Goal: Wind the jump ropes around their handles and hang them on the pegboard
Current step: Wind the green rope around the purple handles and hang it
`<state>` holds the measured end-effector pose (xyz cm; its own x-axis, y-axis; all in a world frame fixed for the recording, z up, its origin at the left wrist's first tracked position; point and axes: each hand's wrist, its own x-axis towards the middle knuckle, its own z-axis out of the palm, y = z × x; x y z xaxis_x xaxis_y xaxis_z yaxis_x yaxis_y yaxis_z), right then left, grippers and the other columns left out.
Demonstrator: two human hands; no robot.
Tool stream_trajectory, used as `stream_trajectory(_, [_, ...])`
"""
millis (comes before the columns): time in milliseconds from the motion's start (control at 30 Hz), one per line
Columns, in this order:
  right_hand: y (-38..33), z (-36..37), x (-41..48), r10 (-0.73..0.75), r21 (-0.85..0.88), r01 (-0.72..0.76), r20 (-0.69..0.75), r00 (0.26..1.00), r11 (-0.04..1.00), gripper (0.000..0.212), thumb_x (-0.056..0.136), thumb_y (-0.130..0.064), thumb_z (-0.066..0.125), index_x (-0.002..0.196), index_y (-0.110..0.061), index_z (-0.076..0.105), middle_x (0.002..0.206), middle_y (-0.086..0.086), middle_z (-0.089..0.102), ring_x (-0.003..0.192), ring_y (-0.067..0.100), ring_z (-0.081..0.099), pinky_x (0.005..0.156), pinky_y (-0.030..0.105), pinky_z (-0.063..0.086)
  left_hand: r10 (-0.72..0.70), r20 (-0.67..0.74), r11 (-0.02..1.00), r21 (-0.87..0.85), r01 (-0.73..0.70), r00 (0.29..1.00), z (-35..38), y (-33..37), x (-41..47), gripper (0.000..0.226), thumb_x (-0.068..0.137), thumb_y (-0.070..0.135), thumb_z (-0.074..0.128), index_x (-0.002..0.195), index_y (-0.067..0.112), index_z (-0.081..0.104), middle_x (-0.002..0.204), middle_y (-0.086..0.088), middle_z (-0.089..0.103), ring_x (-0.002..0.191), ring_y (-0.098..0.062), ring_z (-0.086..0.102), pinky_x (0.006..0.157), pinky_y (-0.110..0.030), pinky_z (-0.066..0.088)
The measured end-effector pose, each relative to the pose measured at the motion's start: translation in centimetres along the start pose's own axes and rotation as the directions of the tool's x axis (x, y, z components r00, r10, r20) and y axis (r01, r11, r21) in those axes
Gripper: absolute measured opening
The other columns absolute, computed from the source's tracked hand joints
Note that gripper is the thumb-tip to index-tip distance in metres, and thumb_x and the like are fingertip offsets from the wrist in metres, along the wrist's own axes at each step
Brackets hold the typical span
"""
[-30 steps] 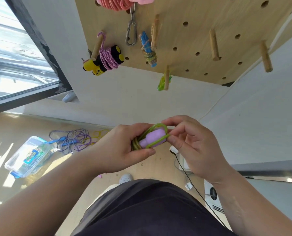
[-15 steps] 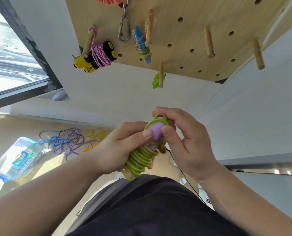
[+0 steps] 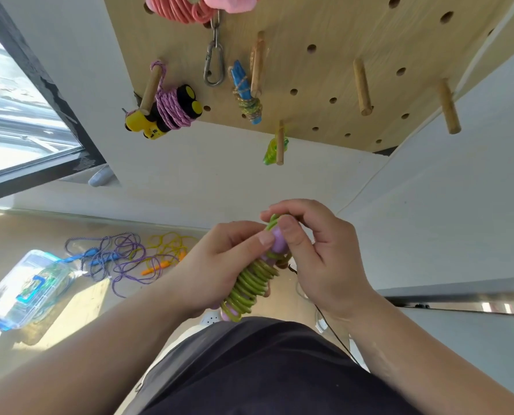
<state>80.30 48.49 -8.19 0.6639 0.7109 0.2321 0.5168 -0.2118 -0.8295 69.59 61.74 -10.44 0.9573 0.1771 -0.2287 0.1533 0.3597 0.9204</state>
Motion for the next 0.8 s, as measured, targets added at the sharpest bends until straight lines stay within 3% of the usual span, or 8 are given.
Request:
stream_trajectory(167, [-0.7,-0.2,0.2,0.014,0.155,-0.009,-0.026,1.0,0.988,0.03,0.101,-0.024,0.048,0.097,-0.007,0.072,0.094,-0.001,0.074,0.092,0.022,0.071,0.077,0.036,0.056,0.051,0.119,0.995,-0.091,-0.04,0.992,-0.1,-0.4,0.2,0.047,0.093,0.045,0.064,0.091,-0.002,0.063,0.075,-0.012,0.064,0.063,-0.036,0.066,0.055,-0.041,0.054])
stream_trajectory(300, [-1.6,-1.0,0.6,0.025,0.24,-0.028,0.015,1.0,0.97,0.028,0.103,-0.018,0.051,0.097,-0.002,0.072,0.093,-0.001,0.076,0.089,0.018,0.073,0.074,0.026,0.056,0.079,0.221,0.984,-0.173,-0.041,0.972,-0.2,-0.2,0.4,0.049,0.091,0.055,0.065,0.092,0.006,0.069,0.078,-0.008,0.07,0.064,-0.034,0.065,0.058,-0.045,0.055])
stream_trajectory(367, [-1.8,-1.2,0.8,0.043,0.266,-0.054,0.048,0.998,0.963,0.026,0.103,-0.016,0.051,0.097,-0.003,0.073,0.093,-0.001,0.077,0.087,0.018,0.073,0.067,0.031,0.058,0.099,0.244,0.984,-0.169,-0.059,0.965,-0.4,0.0,0.5,0.046,0.092,0.054,0.064,0.094,0.01,0.071,0.081,-0.008,0.072,0.064,-0.032,0.066,0.06,-0.044,0.055])
stream_trajectory(433, [-1.7,-1.4,1.0,0.044,0.283,-0.061,0.065,0.997,0.957,0.024,0.103,-0.019,0.053,0.098,-0.006,0.073,0.093,-0.001,0.077,0.087,0.019,0.073,0.065,0.037,0.059,0.104,0.255,0.988,-0.139,-0.07,0.961,-0.8,0.1,0.8,0.051,0.092,0.054,0.064,0.098,0.004,0.071,0.085,-0.018,0.072,0.066,-0.033,0.067,0.062,-0.042,0.057])
stream_trajectory(500, [-1.6,-1.5,1.1,0.051,0.31,-0.069,0.065,0.997,0.948,0.024,0.101,-0.022,0.052,0.097,-0.009,0.073,0.093,0.0,0.078,0.089,0.021,0.074,0.07,0.038,0.06,0.107,0.266,0.993,-0.077,-0.09,0.958,-1.2,0.1,1.1,0.07,0.091,0.056,0.065,0.099,-0.014,0.064,0.094,-0.035,0.067,0.068,-0.037,0.067,0.063,-0.043,0.057])
stream_trajectory(567, [-1.5,-1.5,1.0,0.097,0.348,-0.111,0.056,0.994,0.931,0.023,0.1,-0.025,0.052,0.095,-0.013,0.072,0.088,0.002,0.078,0.086,0.021,0.075,0.072,0.039,0.06,0.125,0.283,0.99,0.025,-0.138,0.951,-1.5,0.1,1.3,0.077,0.092,0.059,0.063,0.099,-0.018,0.062,0.095,-0.038,0.063,0.069,-0.036,0.065,0.062,-0.043,0.056])
stream_trajectory(700, [-1.3,-2.1,0.8,0.169,0.422,-0.215,0.144,0.975,0.881,0.019,0.098,-0.021,0.054,0.09,-0.014,0.07,0.069,0.0,0.075,0.076,0.015,0.073,0.078,0.025,0.055,0.178,0.373,0.879,0.355,-0.317,0.911,-1.5,0.9,1.8,0.056,0.099,0.051,0.054,0.085,-0.003,0.063,0.065,-0.015,0.052,0.055,-0.024,0.045,0.05,-0.035,0.038])
stream_trajectory(800, [-0.9,-2.9,1.3,0.214,0.436,-0.287,0.21,0.954,0.853,0.015,0.094,-0.017,0.058,0.092,-0.019,0.073,0.073,-0.001,0.074,0.081,0.015,0.072,0.079,0.025,0.056,0.225,0.387,0.736,0.534,-0.416,0.894,-1.4,1.4,2.4,0.037,0.1,0.04,0.053,0.086,0.006,0.063,0.061,-0.003,0.05,0.051,-0.018,0.044,0.05,-0.028,0.035])
